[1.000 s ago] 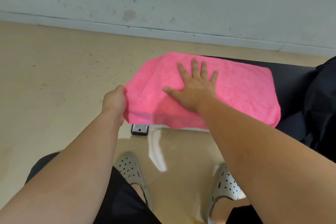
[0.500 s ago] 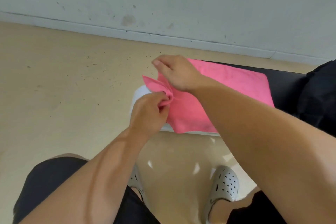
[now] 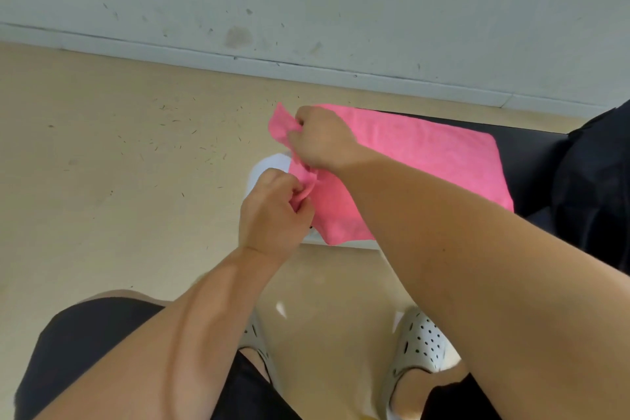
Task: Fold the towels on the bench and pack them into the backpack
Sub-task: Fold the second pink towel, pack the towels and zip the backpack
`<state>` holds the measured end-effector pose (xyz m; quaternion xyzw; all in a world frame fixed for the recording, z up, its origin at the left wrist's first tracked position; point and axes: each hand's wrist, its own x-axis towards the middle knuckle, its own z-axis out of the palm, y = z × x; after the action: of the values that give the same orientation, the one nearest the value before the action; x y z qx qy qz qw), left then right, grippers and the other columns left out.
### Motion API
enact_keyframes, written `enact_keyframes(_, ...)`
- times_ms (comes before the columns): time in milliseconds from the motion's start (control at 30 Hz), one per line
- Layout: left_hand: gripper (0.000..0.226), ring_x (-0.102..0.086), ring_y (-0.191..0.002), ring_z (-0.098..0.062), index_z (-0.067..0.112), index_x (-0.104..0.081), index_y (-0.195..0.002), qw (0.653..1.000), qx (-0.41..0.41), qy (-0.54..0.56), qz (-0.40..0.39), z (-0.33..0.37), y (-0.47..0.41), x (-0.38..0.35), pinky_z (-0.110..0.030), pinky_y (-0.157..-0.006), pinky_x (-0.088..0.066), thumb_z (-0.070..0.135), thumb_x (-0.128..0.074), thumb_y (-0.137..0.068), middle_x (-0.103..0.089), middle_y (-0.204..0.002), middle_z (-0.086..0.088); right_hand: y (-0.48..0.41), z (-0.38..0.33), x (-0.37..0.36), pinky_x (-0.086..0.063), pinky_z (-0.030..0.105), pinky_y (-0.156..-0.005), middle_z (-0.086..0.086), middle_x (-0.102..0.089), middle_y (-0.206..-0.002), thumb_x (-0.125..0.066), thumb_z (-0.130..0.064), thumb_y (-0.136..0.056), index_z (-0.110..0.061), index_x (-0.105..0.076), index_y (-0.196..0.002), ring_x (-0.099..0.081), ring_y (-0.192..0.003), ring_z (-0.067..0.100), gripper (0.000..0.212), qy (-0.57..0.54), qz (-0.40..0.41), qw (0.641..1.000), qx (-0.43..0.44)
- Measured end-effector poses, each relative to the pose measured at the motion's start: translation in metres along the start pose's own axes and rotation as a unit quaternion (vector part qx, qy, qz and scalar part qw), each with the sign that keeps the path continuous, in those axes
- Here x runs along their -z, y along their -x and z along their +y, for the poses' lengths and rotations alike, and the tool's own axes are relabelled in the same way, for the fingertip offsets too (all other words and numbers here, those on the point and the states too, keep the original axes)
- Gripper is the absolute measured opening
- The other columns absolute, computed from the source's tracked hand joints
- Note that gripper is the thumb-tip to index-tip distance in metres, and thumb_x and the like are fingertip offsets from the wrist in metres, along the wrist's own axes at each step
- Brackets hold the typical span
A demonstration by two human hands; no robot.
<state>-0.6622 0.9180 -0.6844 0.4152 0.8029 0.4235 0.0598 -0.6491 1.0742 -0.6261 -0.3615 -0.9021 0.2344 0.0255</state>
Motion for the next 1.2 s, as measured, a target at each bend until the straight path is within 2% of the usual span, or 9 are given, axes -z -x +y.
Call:
enact_keyframes(100,0.011,-0.05,-0.054,-0.018,0.014,-0.056,-0.072,0.98,0.16,0.113,-0.045,0.01,-0.009,0.011,-0.034,-0.05,-0.044,0.005,-0.062,-0.073,-0.058,-0.061,0.004,-0.009,0.003,0.014,-0.038,0.029,-0.06,-0.001,-0.05,-0.068,-0.055,-0.017,-0.09,-0.02,-0.044,-0.064,-0.05,-0.068,0.022,0.028,-0.199,0.065,0.976,-0.061)
enact_keyframes(233,0.021,-0.047,-0.053,-0.021,0.013,-0.055,-0.061,0.959,0.252,0.118,-0.049,0.006,-0.03,0.025,-0.027,-0.05,-0.037,0.014,-0.072,-0.072,-0.053,-0.055,-0.003,-0.022,0.008,0.029,-0.057,0.053,-0.079,0.019,-0.068,-0.083,-0.057,-0.027,-0.072,-0.017,-0.056,-0.065,-0.068,-0.086,0.038,0.012,-0.329,0.096,0.933,-0.111)
enact_keyframes(300,0.025,-0.041,-0.055,-0.021,0.014,-0.049,-0.058,0.953,0.27,0.131,-0.04,0.003,-0.037,0.035,-0.027,-0.052,-0.031,0.008,-0.07,-0.069,-0.045,-0.055,0.0,-0.021,0.004,0.038,-0.058,0.045,-0.077,0.012,-0.067,-0.078,-0.06,-0.022,-0.077,-0.017,-0.058,-0.07,-0.067,-0.079,0.032,0.009,-0.348,0.092,0.926,-0.11)
enact_keyframes(400,0.026,-0.037,-0.058,-0.02,0.013,-0.047,-0.06,0.948,0.286,0.139,-0.014,-0.002,-0.04,0.055,-0.028,-0.054,-0.028,0.001,-0.07,-0.065,-0.041,-0.058,-0.002,-0.018,-0.008,0.05,-0.041,0.032,-0.062,-0.001,-0.05,-0.063,-0.064,-0.013,-0.085,-0.018,-0.051,-0.066,-0.047,-0.061,0.019,0.024,-0.355,0.096,0.927,-0.075)
enact_keyframes(500,0.027,-0.036,-0.057,-0.02,0.013,-0.048,-0.061,0.953,0.279,0.112,0.03,-0.005,-0.038,0.076,-0.026,-0.053,-0.027,0.001,-0.072,-0.063,-0.041,-0.059,0.0,-0.019,-0.021,0.056,-0.04,0.032,-0.061,0.0,-0.046,-0.064,-0.066,-0.013,-0.086,-0.019,-0.046,-0.064,-0.045,-0.063,0.018,0.031,-0.37,0.086,0.924,-0.047)
enact_keyframes(667,0.017,-0.042,-0.057,-0.019,0.006,-0.059,-0.067,0.956,0.259,0.129,0.042,0.008,-0.034,0.093,-0.03,-0.054,-0.032,0.003,-0.074,-0.06,-0.047,-0.06,-0.001,-0.017,-0.03,0.065,-0.044,0.035,-0.065,0.01,-0.055,-0.082,-0.064,-0.014,-0.088,-0.015,-0.054,-0.081,-0.056,-0.075,0.02,0.013,-0.412,0.059,0.909,-0.025)
enact_keyframes(967,0.026,-0.057,-0.05,-0.015,0.015,-0.069,-0.071,0.94,0.171,0.268,-0.123,0.105,-0.019,0.051,-0.024,-0.05,-0.045,-0.011,-0.07,-0.07,-0.064,-0.06,-0.005,0.026,0.031,0.108,-0.052,0.021,-0.053,0.004,-0.053,-0.078,-0.048,-0.009,-0.095,-0.013,-0.052,-0.094,-0.055,-0.063,0.016,0.006,-0.48,0.077,0.871,-0.065)
enact_keyframes(1067,0.015,-0.057,-0.056,-0.015,0.014,-0.07,-0.077,0.95,0.125,0.233,-0.168,0.124,-0.011,0.021,-0.029,-0.053,-0.046,0.006,-0.071,-0.065,-0.068,-0.071,-0.013,0.04,0.065,0.118,-0.047,0.018,-0.049,0.001,-0.05,-0.075,-0.048,-0.01,-0.093,-0.017,-0.055,-0.092,-0.051,-0.061,0.014,0.01,-0.473,0.1,0.87,-0.102)
enact_keyframes(1200,0.014,-0.053,-0.058,-0.011,0.015,-0.069,-0.078,0.967,0.065,0.146,-0.198,0.137,-0.002,-0.018,-0.026,-0.05,-0.043,0.003,-0.069,-0.073,-0.064,-0.07,0.0,0.056,0.114,0.116,-0.047,0.021,-0.05,0.005,-0.051,-0.076,-0.049,-0.01,-0.093,-0.016,-0.056,-0.092,-0.05,-0.064,0.017,0.009,-0.467,0.124,0.862,-0.151)
